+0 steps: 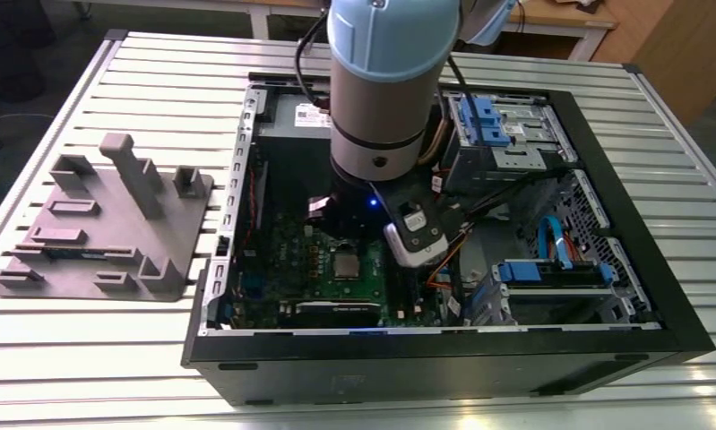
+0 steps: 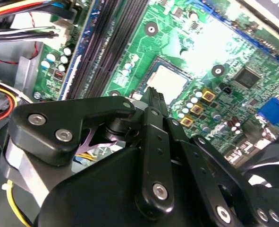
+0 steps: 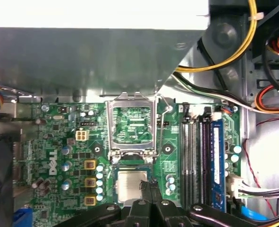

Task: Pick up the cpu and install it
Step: 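Close the cpu cover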

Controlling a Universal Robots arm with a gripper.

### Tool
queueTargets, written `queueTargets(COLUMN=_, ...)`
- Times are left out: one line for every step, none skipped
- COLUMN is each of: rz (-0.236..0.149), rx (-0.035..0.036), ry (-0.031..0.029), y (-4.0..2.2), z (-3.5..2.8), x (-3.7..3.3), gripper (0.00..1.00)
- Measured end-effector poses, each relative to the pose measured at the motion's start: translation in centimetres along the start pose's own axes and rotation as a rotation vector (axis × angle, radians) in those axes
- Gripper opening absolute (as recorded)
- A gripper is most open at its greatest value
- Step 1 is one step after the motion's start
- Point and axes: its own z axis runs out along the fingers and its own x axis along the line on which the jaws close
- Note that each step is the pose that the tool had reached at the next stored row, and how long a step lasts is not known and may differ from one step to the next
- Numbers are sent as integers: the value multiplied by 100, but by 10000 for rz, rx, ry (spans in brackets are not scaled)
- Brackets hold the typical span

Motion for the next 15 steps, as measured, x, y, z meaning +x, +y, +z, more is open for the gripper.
queueTargets(rz=1, rx=1, ry=0, y=4, z=1, x=-15, gripper=10)
queueTargets(rz=2, rx=1, ry=0, y=8, z=3, x=-28, gripper=10)
queueTargets(rz=2, rx=0, ry=0, y=14, z=6, x=-37, gripper=10)
queueTargets(rz=2, rx=0, ry=0, y=20, z=8, x=-47, gripper=10)
queueTargets(rz=2, rx=0, ry=0, y=27, z=10, x=-59, gripper=10)
queueTargets(rz=2, rx=1, ry=0, y=33, z=13, x=-72, gripper=10)
queueTargets(rz=2, rx=1, ry=0, y=39, z=15, x=-85, gripper=10)
queueTargets(rz=2, rx=0, ry=0, y=43, z=17, x=-99, gripper=10)
queueTargets(rz=2, rx=1, ry=0, y=46, z=19, x=-112, gripper=10)
queueTargets(rz=1, rx=0, ry=0, y=49, z=21, x=-121, gripper=10)
queueTargets(rz=2, rx=0, ry=0, y=50, z=22, x=-122, gripper=10)
queueTargets(rz=3, rx=1, ry=0, y=50, z=22, x=-122, gripper=10)
queueTargets(rz=3, rx=0, ry=0, y=50, z=22, x=-122, gripper=10)
queueTargets(rz=2, rx=1, ry=0, y=50, z=22, x=-123, gripper=10)
queueTargets(rz=2, rx=1, ry=0, y=50, z=29, x=-126, gripper=10)
